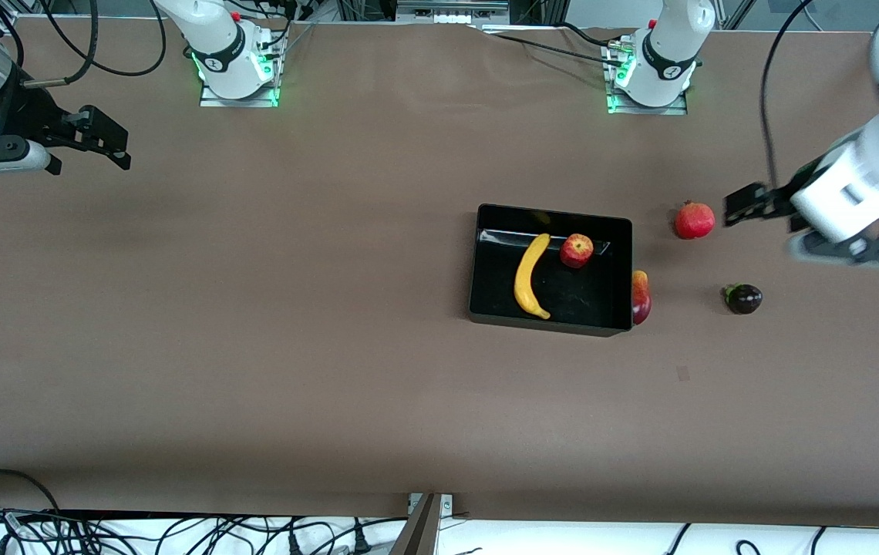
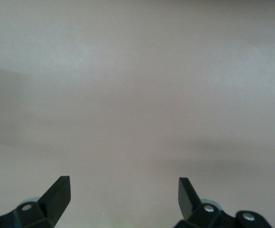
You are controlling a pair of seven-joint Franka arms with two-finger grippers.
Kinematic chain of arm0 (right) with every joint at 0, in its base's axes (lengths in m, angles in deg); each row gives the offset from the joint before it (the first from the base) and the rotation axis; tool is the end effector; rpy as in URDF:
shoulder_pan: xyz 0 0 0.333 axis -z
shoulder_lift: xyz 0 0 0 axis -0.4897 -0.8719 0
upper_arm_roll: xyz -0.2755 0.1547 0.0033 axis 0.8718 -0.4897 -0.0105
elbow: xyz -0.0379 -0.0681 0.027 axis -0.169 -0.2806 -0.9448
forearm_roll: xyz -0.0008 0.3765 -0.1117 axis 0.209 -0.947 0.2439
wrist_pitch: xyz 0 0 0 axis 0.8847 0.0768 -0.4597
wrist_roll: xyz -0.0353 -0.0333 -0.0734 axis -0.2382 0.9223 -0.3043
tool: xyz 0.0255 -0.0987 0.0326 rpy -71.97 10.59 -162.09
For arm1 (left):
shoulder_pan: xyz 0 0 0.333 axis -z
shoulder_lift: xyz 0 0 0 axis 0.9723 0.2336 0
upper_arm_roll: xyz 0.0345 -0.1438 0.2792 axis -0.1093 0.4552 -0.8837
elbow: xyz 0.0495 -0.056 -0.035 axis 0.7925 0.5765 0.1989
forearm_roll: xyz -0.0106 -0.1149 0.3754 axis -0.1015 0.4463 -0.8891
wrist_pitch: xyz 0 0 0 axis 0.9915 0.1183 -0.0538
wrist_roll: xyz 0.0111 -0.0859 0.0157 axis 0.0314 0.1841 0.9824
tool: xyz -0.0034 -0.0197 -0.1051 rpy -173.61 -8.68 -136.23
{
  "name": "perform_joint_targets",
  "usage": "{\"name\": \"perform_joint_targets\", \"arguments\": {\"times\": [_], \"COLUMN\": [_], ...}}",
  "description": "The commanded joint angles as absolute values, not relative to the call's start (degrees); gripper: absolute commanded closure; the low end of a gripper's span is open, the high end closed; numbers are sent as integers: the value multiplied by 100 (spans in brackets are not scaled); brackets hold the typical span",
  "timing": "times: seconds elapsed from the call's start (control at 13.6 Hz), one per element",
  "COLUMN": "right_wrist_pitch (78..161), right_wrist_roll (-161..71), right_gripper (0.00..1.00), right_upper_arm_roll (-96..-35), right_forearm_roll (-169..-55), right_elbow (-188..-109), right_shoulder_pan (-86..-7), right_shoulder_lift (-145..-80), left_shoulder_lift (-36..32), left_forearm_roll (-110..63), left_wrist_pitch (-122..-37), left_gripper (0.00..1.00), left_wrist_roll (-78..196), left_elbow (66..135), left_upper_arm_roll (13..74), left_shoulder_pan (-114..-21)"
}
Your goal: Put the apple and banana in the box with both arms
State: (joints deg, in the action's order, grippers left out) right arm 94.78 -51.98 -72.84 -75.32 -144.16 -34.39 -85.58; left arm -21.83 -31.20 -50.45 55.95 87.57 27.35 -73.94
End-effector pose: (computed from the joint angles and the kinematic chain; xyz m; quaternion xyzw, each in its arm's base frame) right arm 0.5301 0.0670 0.6271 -0.9990 -0.0440 -0.0022 0.0041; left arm 0.5793 -0.0497 0.5870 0.9988 -0.0142 -0.0450 0.0104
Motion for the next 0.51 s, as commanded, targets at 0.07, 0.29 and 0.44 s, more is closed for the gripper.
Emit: {"name": "perform_joint_targets", "arguments": {"times": [0.07,0.29,0.44], "right_wrist_pitch": [9454,9454,9454], "right_wrist_roll": [-5257,-5257,-5257], "right_gripper": [0,0,0], "right_upper_arm_roll": [-7326,-7326,-7326], "right_forearm_roll": [-7500,-7500,-7500], "right_elbow": [-14356,-14347,-14356], "right_shoulder_pan": [-3407,-3407,-3407], "right_shoulder_lift": [-8562,-8562,-8562], "left_shoulder_lift": [-2914,-2897,-2905], "left_forearm_roll": [-3119,-3128,-3137], "left_wrist_pitch": [-5657,-5630,-5438], "left_gripper": [0,0,0], "left_wrist_roll": [5592,5555,5555], "left_elbow": [9778,9752,9743], "left_upper_arm_roll": [2338,2505,2567], "left_shoulder_pan": [-7008,-7218,-7289]}}
